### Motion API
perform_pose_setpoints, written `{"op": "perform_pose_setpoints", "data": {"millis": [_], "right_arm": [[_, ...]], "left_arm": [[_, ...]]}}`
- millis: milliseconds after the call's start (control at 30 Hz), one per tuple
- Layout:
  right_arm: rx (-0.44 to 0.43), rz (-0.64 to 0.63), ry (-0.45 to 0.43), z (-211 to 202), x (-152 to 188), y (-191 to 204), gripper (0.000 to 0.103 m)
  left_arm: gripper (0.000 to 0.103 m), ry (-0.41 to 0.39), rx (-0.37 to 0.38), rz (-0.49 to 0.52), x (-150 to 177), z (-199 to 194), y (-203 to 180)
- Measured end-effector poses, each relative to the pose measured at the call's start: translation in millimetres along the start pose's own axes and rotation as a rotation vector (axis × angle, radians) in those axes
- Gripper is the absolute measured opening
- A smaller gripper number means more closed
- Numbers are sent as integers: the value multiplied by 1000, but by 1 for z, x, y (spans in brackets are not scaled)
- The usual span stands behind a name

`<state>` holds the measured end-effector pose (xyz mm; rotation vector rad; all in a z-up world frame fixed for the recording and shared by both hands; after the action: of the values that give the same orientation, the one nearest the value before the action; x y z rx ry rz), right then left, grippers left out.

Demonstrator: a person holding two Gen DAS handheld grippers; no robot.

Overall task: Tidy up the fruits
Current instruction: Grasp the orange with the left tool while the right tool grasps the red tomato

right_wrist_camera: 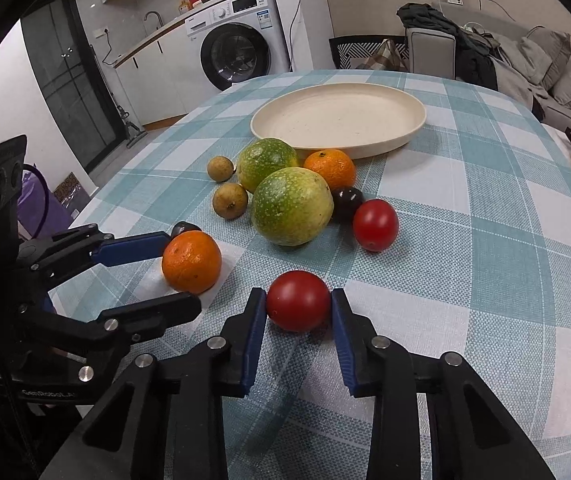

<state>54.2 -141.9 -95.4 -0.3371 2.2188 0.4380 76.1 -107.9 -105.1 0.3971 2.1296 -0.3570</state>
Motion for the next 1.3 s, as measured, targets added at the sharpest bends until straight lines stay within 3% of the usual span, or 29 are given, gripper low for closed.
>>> {"op": "perform_pose_setpoints", "data": {"millis": [367, 667, 800, 933, 1300], "right_arm": [[2, 6, -23, -9, -4, -6, 33], [3, 20, -33, -11, -5, -11, 33], [4, 22, -33, -12, -4, -11, 33], [8, 20, -35, -14, -3, -12, 33], [13, 21, -47, -16, -6, -15, 33]], "left_arm": [[54, 30, -26, 76, 1, 0, -12], [53, 50, -1, -7, 4, 6, -5], [53, 45, -24, 26, -4, 12, -9], [37, 31, -85, 78, -8, 15, -10], [34, -6, 8, 22, -11, 2, -11]]}}
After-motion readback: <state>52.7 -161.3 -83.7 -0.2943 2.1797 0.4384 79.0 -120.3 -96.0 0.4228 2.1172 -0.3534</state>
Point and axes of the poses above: each gripper's, at about its wrist camera, not at the fingertips, and z roughly the way its jaws point, y to its left, x to its underside, the point moved 8 cm from there along z, roughly the way its jaws point, and after that the axes turned 13 degrees about -y, right-handed, at the moved point
